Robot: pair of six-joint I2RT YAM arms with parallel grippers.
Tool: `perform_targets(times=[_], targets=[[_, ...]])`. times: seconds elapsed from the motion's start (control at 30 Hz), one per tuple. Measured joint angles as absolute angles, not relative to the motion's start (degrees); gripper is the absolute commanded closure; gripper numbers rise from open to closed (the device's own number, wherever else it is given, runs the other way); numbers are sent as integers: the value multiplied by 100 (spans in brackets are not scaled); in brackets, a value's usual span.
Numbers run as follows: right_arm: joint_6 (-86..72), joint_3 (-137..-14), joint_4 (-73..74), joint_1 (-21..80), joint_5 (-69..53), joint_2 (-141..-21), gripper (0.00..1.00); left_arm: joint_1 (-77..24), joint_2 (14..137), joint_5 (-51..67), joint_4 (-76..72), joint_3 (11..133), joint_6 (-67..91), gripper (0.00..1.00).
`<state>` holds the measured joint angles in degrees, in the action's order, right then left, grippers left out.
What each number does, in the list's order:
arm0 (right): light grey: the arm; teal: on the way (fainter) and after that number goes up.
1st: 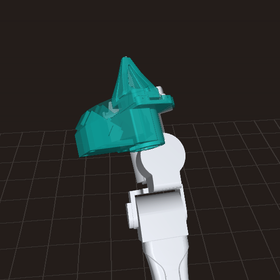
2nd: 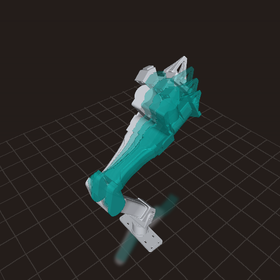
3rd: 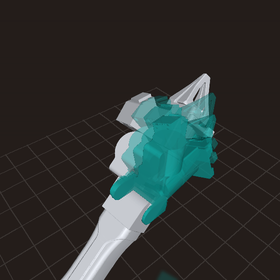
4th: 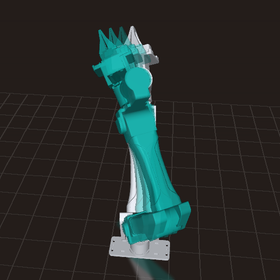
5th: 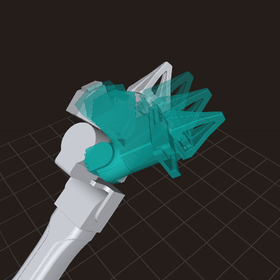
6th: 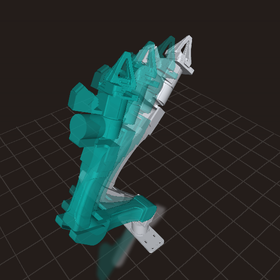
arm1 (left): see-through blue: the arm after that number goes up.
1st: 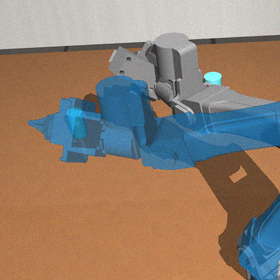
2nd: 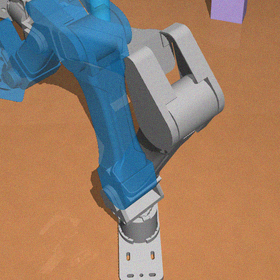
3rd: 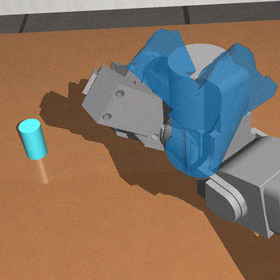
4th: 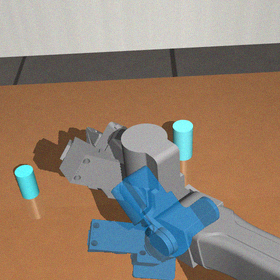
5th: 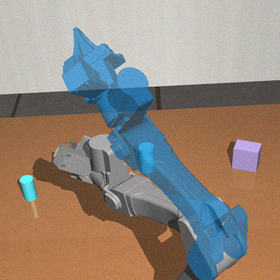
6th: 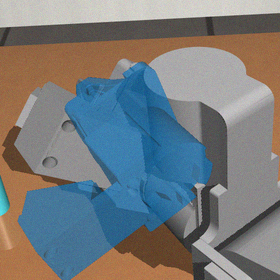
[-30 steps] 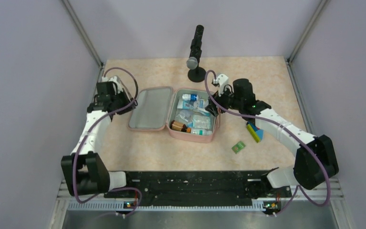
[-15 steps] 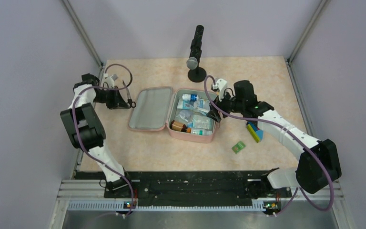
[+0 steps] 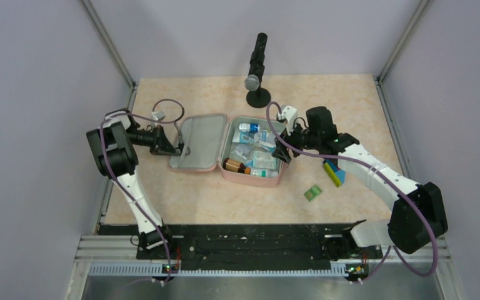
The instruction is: Organize the medicine kit
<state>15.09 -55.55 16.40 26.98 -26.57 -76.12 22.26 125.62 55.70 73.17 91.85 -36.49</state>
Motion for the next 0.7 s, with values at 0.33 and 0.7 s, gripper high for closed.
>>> perform_targets(times=[0.33, 0.7], targets=[[1538, -5555, 1592, 2700, -2827, -7634, 30, 2220, 12988, 6270, 8495, 9043, -4661, 100], [1500, -5561, 1393, 2871, -2904, -8007, 30, 2167, 12991, 6278, 8313, 8656, -3391, 90]])
